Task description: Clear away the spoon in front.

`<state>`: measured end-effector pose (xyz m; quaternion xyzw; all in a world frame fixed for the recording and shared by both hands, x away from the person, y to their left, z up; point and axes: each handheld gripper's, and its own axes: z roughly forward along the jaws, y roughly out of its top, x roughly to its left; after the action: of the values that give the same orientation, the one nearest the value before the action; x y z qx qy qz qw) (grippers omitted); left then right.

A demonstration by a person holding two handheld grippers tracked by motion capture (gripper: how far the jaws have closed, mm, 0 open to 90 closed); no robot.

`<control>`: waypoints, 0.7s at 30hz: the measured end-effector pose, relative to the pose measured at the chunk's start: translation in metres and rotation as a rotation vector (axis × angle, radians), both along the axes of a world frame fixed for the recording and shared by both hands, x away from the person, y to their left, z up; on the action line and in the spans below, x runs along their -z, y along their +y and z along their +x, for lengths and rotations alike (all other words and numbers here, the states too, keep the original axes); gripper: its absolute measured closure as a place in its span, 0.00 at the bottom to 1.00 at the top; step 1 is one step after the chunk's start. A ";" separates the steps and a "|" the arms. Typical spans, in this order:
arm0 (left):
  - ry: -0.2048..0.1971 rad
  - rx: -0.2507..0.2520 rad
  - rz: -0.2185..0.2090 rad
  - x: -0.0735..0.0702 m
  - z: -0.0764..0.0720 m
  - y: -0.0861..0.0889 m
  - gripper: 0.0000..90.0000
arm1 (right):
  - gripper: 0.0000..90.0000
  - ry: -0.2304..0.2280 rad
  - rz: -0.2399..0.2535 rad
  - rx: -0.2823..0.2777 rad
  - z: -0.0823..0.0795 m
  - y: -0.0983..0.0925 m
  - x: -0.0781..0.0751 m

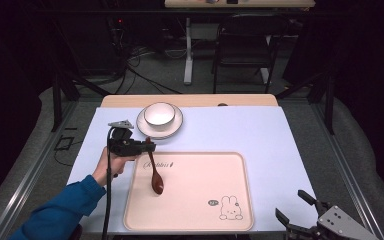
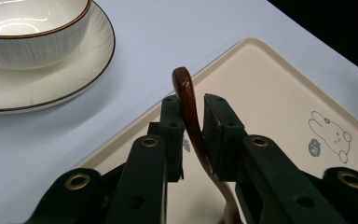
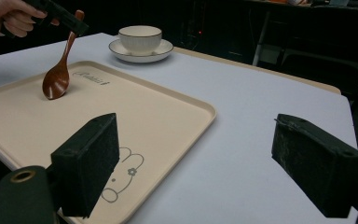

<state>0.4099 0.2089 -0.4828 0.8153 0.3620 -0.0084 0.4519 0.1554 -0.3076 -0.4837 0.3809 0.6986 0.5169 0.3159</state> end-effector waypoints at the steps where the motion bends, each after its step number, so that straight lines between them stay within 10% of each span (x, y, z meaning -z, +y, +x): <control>1: 0.000 -0.001 0.000 0.001 0.001 0.000 0.86 | 0.16 -0.001 -0.001 0.000 0.000 0.000 0.000; 21: 0.075 -0.006 0.036 0.015 0.005 -0.001 0.84 | 0.16 -0.001 -0.002 0.002 0.000 0.000 0.000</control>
<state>0.4146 0.2079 -0.4977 0.8213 0.3813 -0.0308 0.4233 0.1550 -0.3077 -0.4836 0.3812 0.6985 0.5160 0.3171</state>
